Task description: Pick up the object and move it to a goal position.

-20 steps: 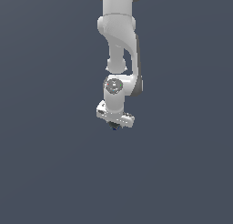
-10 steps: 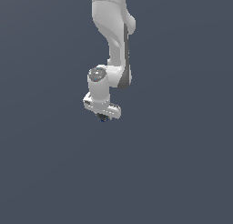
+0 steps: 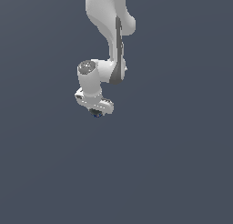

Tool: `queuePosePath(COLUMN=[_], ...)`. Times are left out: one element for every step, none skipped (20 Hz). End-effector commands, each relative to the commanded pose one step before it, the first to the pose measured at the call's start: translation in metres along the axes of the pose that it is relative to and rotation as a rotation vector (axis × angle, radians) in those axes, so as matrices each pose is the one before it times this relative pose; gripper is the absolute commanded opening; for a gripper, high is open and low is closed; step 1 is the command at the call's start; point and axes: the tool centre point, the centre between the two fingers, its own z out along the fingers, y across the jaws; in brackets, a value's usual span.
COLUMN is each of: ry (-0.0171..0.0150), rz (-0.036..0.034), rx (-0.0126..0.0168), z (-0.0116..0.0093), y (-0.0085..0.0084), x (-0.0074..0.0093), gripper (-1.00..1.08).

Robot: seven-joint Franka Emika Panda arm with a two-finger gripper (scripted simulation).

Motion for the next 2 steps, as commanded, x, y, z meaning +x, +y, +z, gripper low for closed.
queuePosePath(ry=[0.00038,0.00000], rz=[-0.00156,0.00000], rx=[-0.00002,0.00000], z=[-0.00051,0.00013], y=[-0.00007,-0.00032], x=[0.00063,0.00013], gripper=[-1.00,-1.00])
